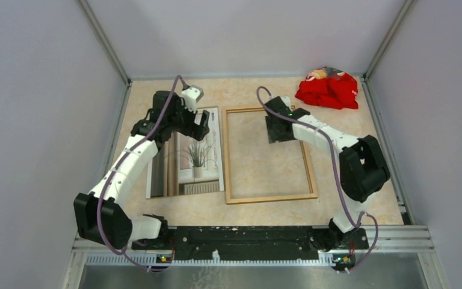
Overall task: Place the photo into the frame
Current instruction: Turn over the photo frame at the center of the board, then move the photo frame to the center of the board.
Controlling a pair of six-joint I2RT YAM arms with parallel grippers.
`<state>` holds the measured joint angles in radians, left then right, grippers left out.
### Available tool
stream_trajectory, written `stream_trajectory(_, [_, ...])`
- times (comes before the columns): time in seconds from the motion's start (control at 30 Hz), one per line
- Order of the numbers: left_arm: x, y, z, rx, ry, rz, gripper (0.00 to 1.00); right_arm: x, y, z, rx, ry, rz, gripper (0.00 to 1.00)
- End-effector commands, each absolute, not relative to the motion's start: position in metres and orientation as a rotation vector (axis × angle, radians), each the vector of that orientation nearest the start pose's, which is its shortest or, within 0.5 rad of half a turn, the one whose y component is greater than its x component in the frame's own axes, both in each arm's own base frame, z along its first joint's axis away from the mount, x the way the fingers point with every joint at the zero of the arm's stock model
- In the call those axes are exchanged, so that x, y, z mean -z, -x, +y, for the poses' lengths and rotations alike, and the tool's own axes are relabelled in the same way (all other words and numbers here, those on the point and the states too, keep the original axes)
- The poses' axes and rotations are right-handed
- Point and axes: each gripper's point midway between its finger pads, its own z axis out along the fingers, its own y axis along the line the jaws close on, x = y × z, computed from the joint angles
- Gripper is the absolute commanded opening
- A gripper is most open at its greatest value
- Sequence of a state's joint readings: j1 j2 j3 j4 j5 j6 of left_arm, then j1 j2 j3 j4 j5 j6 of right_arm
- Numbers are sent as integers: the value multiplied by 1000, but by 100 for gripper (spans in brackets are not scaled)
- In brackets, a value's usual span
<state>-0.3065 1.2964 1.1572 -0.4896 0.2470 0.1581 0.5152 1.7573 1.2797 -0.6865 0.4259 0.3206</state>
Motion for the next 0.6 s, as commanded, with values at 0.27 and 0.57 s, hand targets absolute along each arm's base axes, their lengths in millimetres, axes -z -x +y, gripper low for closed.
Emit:
stream_trajectory(0.27, [-185, -374, -19, 224, -343, 2239, 98, -107, -361, 364, -299, 278, 2434, 63])
stream_trajectory(0.57, [-167, -366, 23, 168, -264, 2286, 98, -60, -373, 384, -264, 301, 2500, 55])
